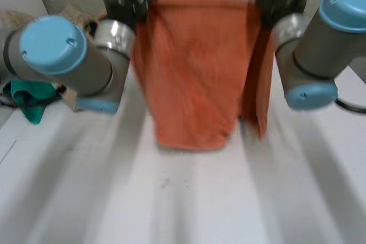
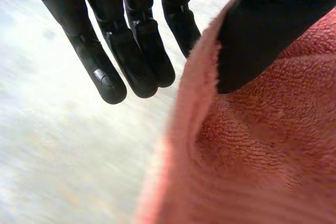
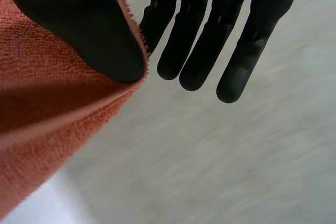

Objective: Fold the laundry.

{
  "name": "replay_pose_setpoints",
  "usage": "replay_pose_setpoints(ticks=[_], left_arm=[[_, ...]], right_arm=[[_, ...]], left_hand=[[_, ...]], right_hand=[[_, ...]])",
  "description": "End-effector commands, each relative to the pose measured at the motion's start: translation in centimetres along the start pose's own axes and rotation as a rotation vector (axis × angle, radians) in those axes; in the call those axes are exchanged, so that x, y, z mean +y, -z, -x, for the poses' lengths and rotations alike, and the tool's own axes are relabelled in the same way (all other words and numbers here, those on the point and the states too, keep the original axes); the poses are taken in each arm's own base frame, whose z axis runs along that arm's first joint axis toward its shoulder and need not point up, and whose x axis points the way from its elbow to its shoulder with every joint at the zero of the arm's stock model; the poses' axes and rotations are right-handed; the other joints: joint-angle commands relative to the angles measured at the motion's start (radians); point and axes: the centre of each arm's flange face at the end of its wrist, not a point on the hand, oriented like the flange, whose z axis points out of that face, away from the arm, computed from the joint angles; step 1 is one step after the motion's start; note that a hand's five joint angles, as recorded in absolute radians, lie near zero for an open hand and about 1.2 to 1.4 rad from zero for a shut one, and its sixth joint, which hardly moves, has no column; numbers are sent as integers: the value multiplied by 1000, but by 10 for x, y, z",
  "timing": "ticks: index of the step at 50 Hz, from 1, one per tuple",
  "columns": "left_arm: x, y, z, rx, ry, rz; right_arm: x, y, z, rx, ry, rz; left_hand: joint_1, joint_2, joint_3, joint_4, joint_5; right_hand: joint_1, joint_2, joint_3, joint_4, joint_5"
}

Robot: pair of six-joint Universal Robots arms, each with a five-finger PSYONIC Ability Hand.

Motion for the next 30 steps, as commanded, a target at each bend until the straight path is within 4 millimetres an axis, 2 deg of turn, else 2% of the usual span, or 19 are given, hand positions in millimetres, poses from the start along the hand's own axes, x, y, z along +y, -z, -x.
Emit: replay_pose_setpoints(ticks=[1, 4, 5, 8, 9, 10, 12, 13, 16, 17, 20, 21, 26, 30], left_arm=[[-35, 1, 17, -82, 59, -93], [-34, 20, 16, -47, 85, -47], [-33, 35, 15, -21, 94, -9], [-28, 59, 12, 21, 99, 50], [-24, 76, 8, 50, 98, 94], [-22, 85, 7, 67, 97, 115], [-17, 103, 2, 103, 93, 159], [-15, 120, -2, 134, 94, 195], [-12, 141, -6, 174, 95, 246], [-10, 155, -11, 207, 103, 282], [-6, 173, -21, 264, 112, 337], [-7, 182, -27, 300, 113, 364], [-2, 191, -33, 345, 113, 422], [-3, 188, -33, 347, 115, 425]], right_arm=[[-62, -1, -42, 173, -25, -279], [-61, 10, -36, 97, -14, -272], [-55, 19, -28, 22, -7, -238], [-36, 35, -14, -104, 4, -136], [-22, 47, -6, -193, 7, -57], [-17, 53, -2, -238, 6, -17], [-10, 66, 2, -314, 7, 53], [-4, 77, 3, -378, 8, 122], [5, 93, 3, -466, 16, 221], [13, 102, 6, -520, 27, 282], [21, 113, 13, -586, 54, 342], [31, 116, 20, -616, 77, 369], [59, 118, 42, -660, 117, 401], [76, 116, 55, -662, 106, 407]], left_hand=[[249, 197, 203, 196, 273], [249, 197, 203, 196, 273], [249, 197, 203, 196, 273], [249, 197, 203, 196, 273], [249, 197, 203, 196, 273], [249, 197, 203, 196, 273], [249, 197, 203, 196, 273], [249, 197, 203, 196, 273], [249, 197, 203, 196, 273], [249, 197, 203, 196, 273], [249, 197, 203, 196, 273], [249, 197, 203, 196, 273], [249, 197, 203, 196, 273], [249, 197, 203, 196, 273]], right_hand=[[279, 226, 201, 196, 235], [279, 226, 201, 196, 235], [279, 226, 201, 196, 235], [279, 226, 201, 196, 235], [279, 226, 201, 196, 235], [279, 226, 201, 196, 235], [279, 226, 201, 196, 235], [279, 226, 201, 196, 235], [279, 226, 201, 196, 235], [279, 226, 201, 196, 235], [279, 226, 201, 196, 235], [279, 226, 201, 196, 235], [279, 226, 201, 196, 235], [279, 226, 201, 196, 235]])
